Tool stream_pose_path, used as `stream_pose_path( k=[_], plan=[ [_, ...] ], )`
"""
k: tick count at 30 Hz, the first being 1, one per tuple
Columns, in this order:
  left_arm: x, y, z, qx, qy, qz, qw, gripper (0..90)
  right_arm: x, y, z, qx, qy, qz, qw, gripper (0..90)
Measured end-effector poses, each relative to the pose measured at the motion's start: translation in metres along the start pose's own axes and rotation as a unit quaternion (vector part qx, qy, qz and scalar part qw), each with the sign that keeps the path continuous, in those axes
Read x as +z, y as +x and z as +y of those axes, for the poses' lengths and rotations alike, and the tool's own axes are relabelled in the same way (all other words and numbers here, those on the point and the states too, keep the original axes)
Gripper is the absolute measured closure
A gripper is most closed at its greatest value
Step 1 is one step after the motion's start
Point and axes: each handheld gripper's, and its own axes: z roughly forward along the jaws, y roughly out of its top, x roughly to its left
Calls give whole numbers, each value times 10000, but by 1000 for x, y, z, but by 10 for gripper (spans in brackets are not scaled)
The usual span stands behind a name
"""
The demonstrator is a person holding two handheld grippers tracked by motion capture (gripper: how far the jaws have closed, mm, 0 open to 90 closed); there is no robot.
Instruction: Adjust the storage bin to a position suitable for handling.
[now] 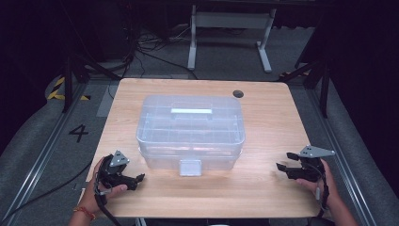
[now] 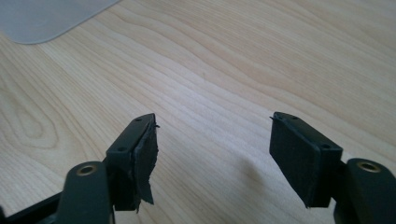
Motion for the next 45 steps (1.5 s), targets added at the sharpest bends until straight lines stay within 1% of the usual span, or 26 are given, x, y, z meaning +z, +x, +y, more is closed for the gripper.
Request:
stream_pose_path(
  k=[2, 3, 4, 7, 10, 11, 14, 15, 17, 19, 24, 25, 26, 29, 31, 32, 35, 36, 39, 41, 45],
  plan=[
    [0, 0, 0, -1, -8, -8, 10000, 6, -1, 2, 3, -45, -19, -6, 10000, 347],
    [0, 0, 0, 2, 2, 3, 10000, 6, -2, 3, 6, -108, -86, -45, 9999, 360],
    [0, 0, 0, -20, -8, -8, 10000, 6, -3, 4, 8, -148, -118, -33, 9998, 360],
    [0, 0, 0, 0, 2, 2, 10000, 6, -3, 6, 14, -218, -174, -14, 9996, 359],
    [0, 0, 0, 4, 2, 3, 10000, 6, -4, 7, 21, -264, -228, 80, 9994, 359],
    [0, 0, 0, 2, 3, 2, 10000, 6, -4, 9, 24, -329, -258, 70, 9991, 360],
    [0, 0, 0, -13, 0, 3, 10000, 6, -3, 12, 33, -436, -278, 67, 9986, 360],
    [0, 0, 0, -18, 2, 2, 10000, 6, -3, 13, 37, -446, -268, 102, 9986, 358],
    [0, 0, 0, -6, -10, -7, 10000, 6, -3, 15, 42, -504, -367, 96, 9980, 364],
    [0, 0, 0, 0, 3, 3, 10000, 6, -4, 16, 48, -535, -392, 124, 9977, 365],
    [0, 0, 0, -23, -12, -4, 10000, 6, -5, 19, 65, -616, -555, 190, 9964, 370],
    [0, 0, 0, -12, 4, 8, 10000, 6, -5, 20, 69, -653, -604, 184, 9959, 379],
    [0, -1, 0, -42, 1, 14, 10000, 6, -5, 22, 71, -722, -633, 159, 9953, 378],
    [0, -1, 0, -51, 1, 12, 10000, 6, -5, 25, 83, -746, -671, 218, 9947, 372],
    [0, -1, 0, -52, 1, 15, 10000, 6, -9, 25, 93, -631, -841, 319, 9939, 371],
    [0, -1, 0, -56, 1, 14, 10000, 6, -11, 25, 98, -625, -931, 343, 9931, 370],
    [0, -1, -1, -73, 0, 15, 10000, 6, -14, 28, 115, -632, -1075, 427, 9913, 367],
    [0, 0, 0, -35, 1, 15, 10000, 6, -15, 29, 118, -643, -1083, 434, 9911, 368],
    [0, 0, -1, -34, -15, 11, 10000, 6, -13, 33, 131, -683, -1101, 466, 9905, 368],
    [-1, 0, -1, -25, -11, 11, 10000, 6, -11, 37, 138, -772, -1094, 491, 9898, 367],
    [-1, 0, -1, -22, -1, 10, 10000, 6, -8, 42, 146, -892, -1075, 513, 9889, 366]
  ],
)
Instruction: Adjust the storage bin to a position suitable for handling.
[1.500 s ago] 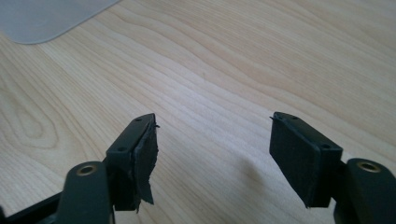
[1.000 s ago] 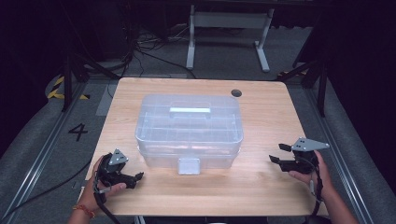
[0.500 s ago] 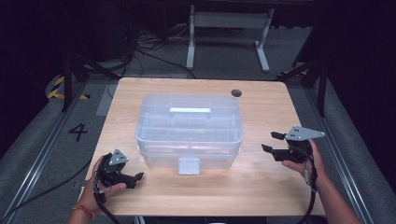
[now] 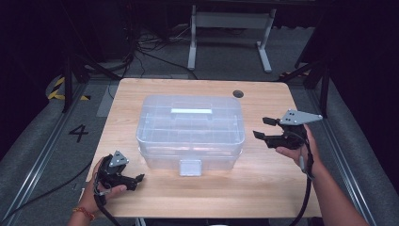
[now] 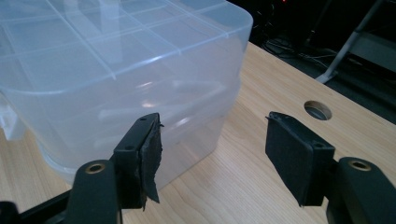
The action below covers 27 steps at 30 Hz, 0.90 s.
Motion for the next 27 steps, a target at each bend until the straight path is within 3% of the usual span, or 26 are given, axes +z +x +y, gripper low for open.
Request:
stream_pose_path(
  k=[19, 27],
  plan=[
    [0, 0, 0, -4, -18, -4, 10000, 6, 8, 4, 35, -173, -221, 30, 9996, 367],
    [0, 0, 0, -1, -5, -6, 10000, 6, 20, 8, 49, -294, -143, 91, 9994, 364]
  ],
)
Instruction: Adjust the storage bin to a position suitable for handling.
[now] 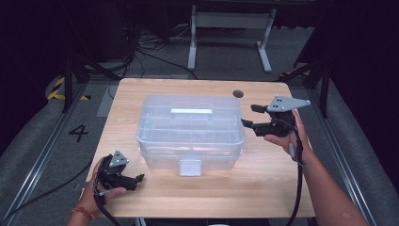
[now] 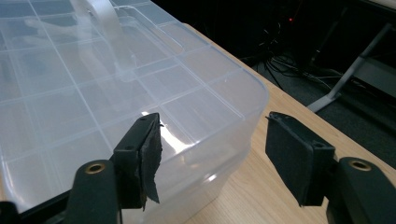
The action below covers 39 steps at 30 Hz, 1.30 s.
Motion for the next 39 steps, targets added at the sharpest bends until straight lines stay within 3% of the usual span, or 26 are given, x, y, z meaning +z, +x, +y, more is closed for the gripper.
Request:
stream_pose_path(
  k=[12, 33, 39],
  plan=[
    [0, 0, 0, -2, -12, 3, 10000, 6, 18, 10, 13, -85, 56, 151, 9998, 359],
    [0, 0, 0, -4, -10, 11, 10000, 6, 49, 37, 40, -591, 197, 315, 9976, 370],
    [0, 0, 0, 3, 3, 16, 10000, 6, 59, 39, 46, -589, 266, 413, 9971, 373]
  ],
)
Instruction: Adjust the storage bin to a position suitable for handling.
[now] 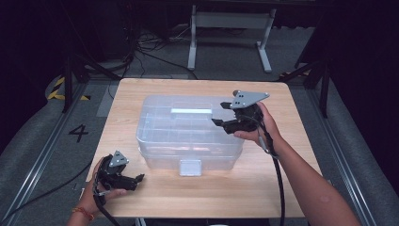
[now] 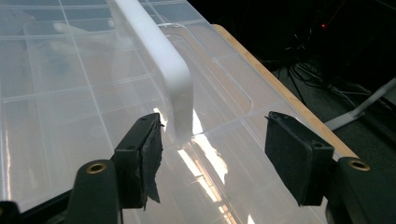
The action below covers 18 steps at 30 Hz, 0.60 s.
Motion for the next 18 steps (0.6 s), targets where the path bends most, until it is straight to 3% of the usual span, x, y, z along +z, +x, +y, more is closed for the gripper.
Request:
stream_pose_path(
  k=[6, 8, 18],
  plan=[
    [0, 0, 0, -37, -21, -2, 10000, 7, 9, 1, 3, -40, 66, 37, 10000, 395],
    [0, 0, 0, -44, -28, -2, 10000, 7, 11, 2, 5, -82, 116, -55, 9999, 412],
    [0, -1, 0, -52, -27, 2, 10000, 7, 16, 4, 11, -170, 102, 42, 9998, 508]
  ],
)
